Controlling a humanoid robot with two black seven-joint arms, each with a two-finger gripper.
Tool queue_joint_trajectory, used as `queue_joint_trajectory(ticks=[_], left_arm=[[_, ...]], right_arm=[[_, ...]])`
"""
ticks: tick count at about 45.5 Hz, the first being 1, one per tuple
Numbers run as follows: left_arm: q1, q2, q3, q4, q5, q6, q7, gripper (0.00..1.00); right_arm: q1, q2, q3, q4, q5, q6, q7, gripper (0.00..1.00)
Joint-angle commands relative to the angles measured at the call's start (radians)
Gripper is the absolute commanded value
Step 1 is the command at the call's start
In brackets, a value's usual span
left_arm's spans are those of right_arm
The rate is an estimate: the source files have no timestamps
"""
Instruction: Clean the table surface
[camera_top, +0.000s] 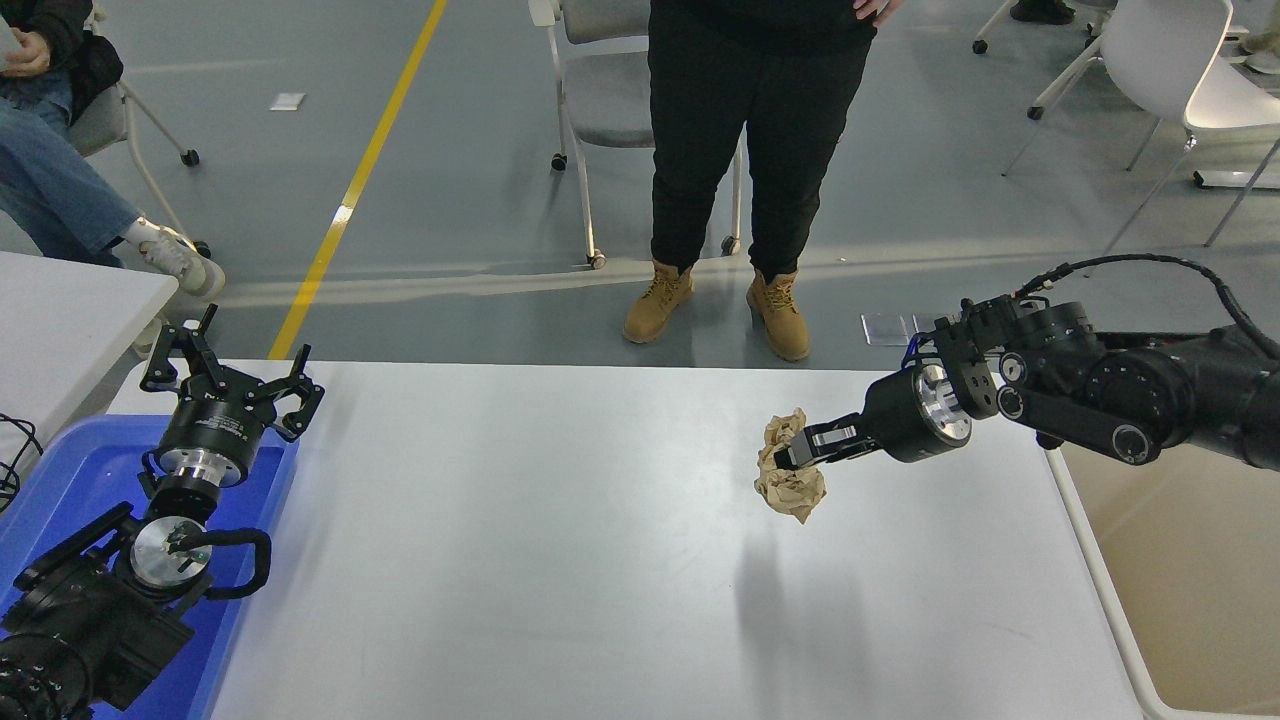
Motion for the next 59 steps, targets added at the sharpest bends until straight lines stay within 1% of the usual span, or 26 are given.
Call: queue_joint_trajectory(ticks=[1, 16, 23, 27, 34, 46, 49, 59], left_arm=[[0.0, 0.0, 0.0, -0.001, 0.0, 0.0, 0.0, 1.0], [0.0, 0.0, 0.0, 0.001, 0.0, 0.0, 0.0, 1.0], [0.0, 0.0, 0.0, 0.001, 0.0, 0.0, 0.0, 1.0], [0.0, 0.0, 0.0, -0.001, 0.0, 0.0, 0.0, 1.0], [0.0, 0.0, 0.0, -0.001, 0.0, 0.0, 0.0, 1.0], [0.0, 0.0, 0.0, 0.001, 0.0, 0.0, 0.0, 1.0], [0.0, 0.0, 0.0, -0.001, 0.0, 0.0, 0.0, 1.0], [0.0, 0.0, 0.0, -0.001, 0.0, 0.0, 0.0, 1.0]], right_arm=[[0.011, -0.04, 0.021, -0.134, 0.115, 0.0, 0.002, 0.0], [-0.001, -0.071, 0.021, -0.395, 0.318, 0.003, 0.002, 0.0], [-0.061, -0.067, 0.02, -0.605, 0.427, 0.006, 0.002, 0.0], [-0.098, -0.068, 0.02, -0.693, 0.456, 0.006, 0.001, 0.0], [-0.153, -0.077, 0.02, -0.794, 0.494, 0.004, 0.001, 0.0], [-0.222, -0.12, 0.02, -0.886, 0.563, -0.006, -0.018, 0.0], [-0.242, -0.122, 0.021, -0.909, 0.572, -0.014, -0.039, 0.0], [-0.322, -0.142, 0.021, -0.925, 0.615, -0.1, -0.243, 0.0]])
